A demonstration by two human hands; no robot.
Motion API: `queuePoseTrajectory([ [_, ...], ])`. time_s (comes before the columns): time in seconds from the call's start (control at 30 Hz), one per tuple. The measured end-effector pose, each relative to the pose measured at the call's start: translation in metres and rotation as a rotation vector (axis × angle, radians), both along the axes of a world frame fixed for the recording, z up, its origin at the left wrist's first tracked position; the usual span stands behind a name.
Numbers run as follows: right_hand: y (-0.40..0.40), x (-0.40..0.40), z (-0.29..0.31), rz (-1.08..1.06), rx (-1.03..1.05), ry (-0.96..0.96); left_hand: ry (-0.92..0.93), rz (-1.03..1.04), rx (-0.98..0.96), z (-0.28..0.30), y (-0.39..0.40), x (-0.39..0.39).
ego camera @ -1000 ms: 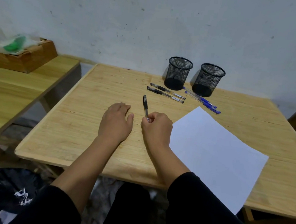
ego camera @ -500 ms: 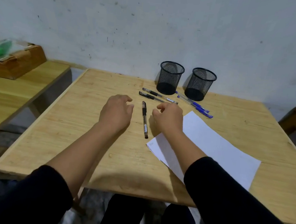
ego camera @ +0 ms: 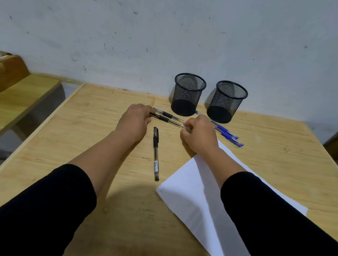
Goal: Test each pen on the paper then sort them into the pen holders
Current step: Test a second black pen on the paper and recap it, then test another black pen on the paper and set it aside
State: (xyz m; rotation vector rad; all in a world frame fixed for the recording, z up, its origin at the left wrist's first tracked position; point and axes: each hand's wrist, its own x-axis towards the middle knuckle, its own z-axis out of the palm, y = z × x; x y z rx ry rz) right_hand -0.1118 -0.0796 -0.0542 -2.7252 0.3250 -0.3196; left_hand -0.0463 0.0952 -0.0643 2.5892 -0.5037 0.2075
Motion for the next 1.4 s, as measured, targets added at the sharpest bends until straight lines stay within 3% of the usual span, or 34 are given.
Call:
queuePoseTrajectory([
  [0.27, 0.001, -0.003, 0.007, 0.090, 0.071, -0.020, 0.005, 0.037, -0.075, -0.001, -0.005, 0.002],
  [0.53, 0.003, -0.044, 0.055, 0.067, 1.000, -0.227, 0.009, -0.066, -0.465, 0.029, 0.002, -0.043],
  [0.73, 0.022, -0.081, 0.052, 0.161, 1.271, -0.269, 0.008, -0.213, -0.543, 0.055, -0.009, -0.091],
  [0.87, 0.023, -0.105, 0.053, 0.192, 1.263, -0.311, 0.031, -0.195, -0.542, 0.060, -0.003, -0.103],
  [1.0, -0.018, -0.128, 0.059, 0.081, 1.295, -0.468, 0.012, 0.086, -0.517, 0.060, 0.034, -0.092],
  [1.2, -0.025, -0.138, 0.046, 0.051, 1.263, -0.380, 0.112, -0.107, -0.338, 0.048, -0.008, -0.104],
  [1.4, -0.025, -0.142, 0.034, -0.014, 1.249, -0.313, 0.193, -0.081, -0.102, 0.018, -0.039, -0.090],
])
